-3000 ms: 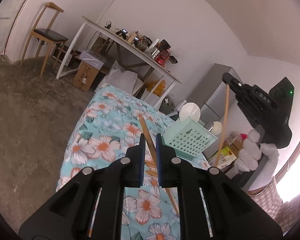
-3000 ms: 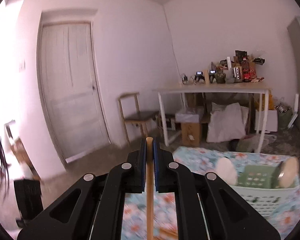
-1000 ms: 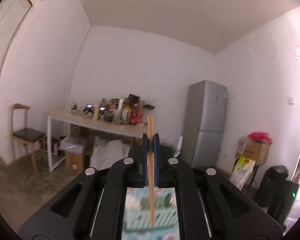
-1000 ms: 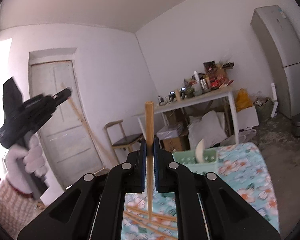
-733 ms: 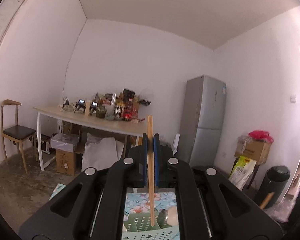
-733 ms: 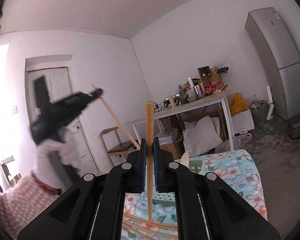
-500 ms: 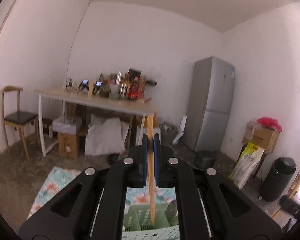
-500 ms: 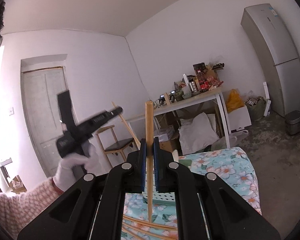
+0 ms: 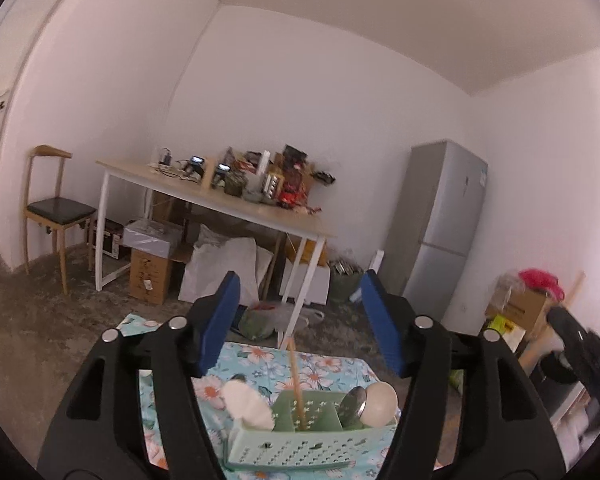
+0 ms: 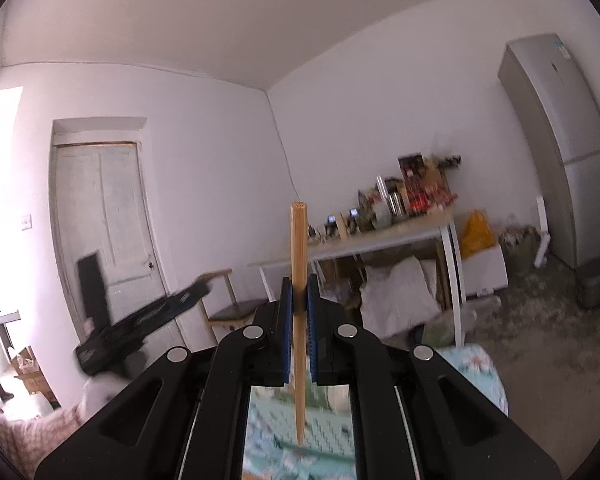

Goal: Organize utensils
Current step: 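Lower the chopstick into the caddy and open the left tool while the right tool does likewise, then move both open tools back to the remaining chopsticks on the cover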

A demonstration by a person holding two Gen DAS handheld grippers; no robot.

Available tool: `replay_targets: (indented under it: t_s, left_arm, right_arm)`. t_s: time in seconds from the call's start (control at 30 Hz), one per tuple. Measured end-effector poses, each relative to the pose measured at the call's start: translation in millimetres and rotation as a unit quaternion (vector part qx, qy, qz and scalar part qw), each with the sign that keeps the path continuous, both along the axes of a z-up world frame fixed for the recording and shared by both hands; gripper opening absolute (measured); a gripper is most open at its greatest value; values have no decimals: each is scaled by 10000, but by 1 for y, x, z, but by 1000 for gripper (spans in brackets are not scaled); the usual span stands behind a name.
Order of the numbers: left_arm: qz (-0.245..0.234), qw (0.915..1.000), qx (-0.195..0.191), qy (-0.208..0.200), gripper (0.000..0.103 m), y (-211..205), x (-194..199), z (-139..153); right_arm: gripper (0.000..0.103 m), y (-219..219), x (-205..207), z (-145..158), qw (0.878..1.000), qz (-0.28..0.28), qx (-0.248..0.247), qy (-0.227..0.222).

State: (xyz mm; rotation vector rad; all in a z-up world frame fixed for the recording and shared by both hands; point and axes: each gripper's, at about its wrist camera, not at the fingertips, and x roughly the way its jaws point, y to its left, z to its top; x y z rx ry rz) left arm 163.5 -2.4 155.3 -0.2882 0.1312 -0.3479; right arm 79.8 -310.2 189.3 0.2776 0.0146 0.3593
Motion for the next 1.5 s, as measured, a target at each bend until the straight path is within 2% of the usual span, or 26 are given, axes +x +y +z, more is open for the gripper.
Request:
replay_targets:
  t_s: [0.17, 0.27, 0.37, 0.47, 0.6, 0.73, 0.77, 0.83, 0.9, 1.0, 1.2, 1.33, 1.5]
  left_arm:
    - [174, 9996, 80, 230, 67, 28, -36, -22]
    - [348, 9971, 323, 590, 67, 46, -51, -47]
    - [339, 9924, 426, 1103, 68, 66, -70, -76]
    - [418, 9875, 556, 1416, 69, 84, -89, -100]
    - [533, 9821, 725, 1654, 72, 102, -106, -122]
    - [694, 9800, 855, 1657, 74, 115, -115, -131]
    - [719, 9799, 851, 1655, 75, 118, -118, -134]
    - [748, 9795, 852, 1666, 75, 122, -119, -137]
    - [784, 9790, 855, 1673, 75, 125, -120, -140]
    - [795, 9791, 818, 1681, 76, 127, -120, -141]
    - [812, 9804, 710, 1651, 78, 126, -120, -138]
    - [817, 9812, 730, 1589, 79, 121, -120, -134]
    - [782, 9824, 681, 1554, 81, 115, -122, -131]
  right_arm:
    - [7, 12, 21, 17, 9999, 10, -132, -110]
    - [7, 25, 46, 16, 9995, -68, -315, 5]
    - [7, 37, 80, 8, 9986, -107, -425, 291]
    - [7, 46, 110, -3, 9971, -105, -475, 582]
    - [7, 60, 141, -18, 9932, -132, -650, 959]
    - [9, 73, 158, -36, 9862, -126, -951, 1353]
    - [11, 74, 159, -37, 9854, -129, -987, 1382]
    - [29, 72, 156, -35, 9855, -192, -981, 1372]
    - [36, 68, 154, -31, 9863, -235, -931, 1338]
    - [40, 62, 150, -25, 9870, -315, -908, 1289]
    - [42, 51, 113, -9, 9914, -410, -859, 896]
    - [43, 48, 84, -3, 9938, -312, -808, 700]
    - [48, 57, 49, -2, 9930, -155, -963, 672]
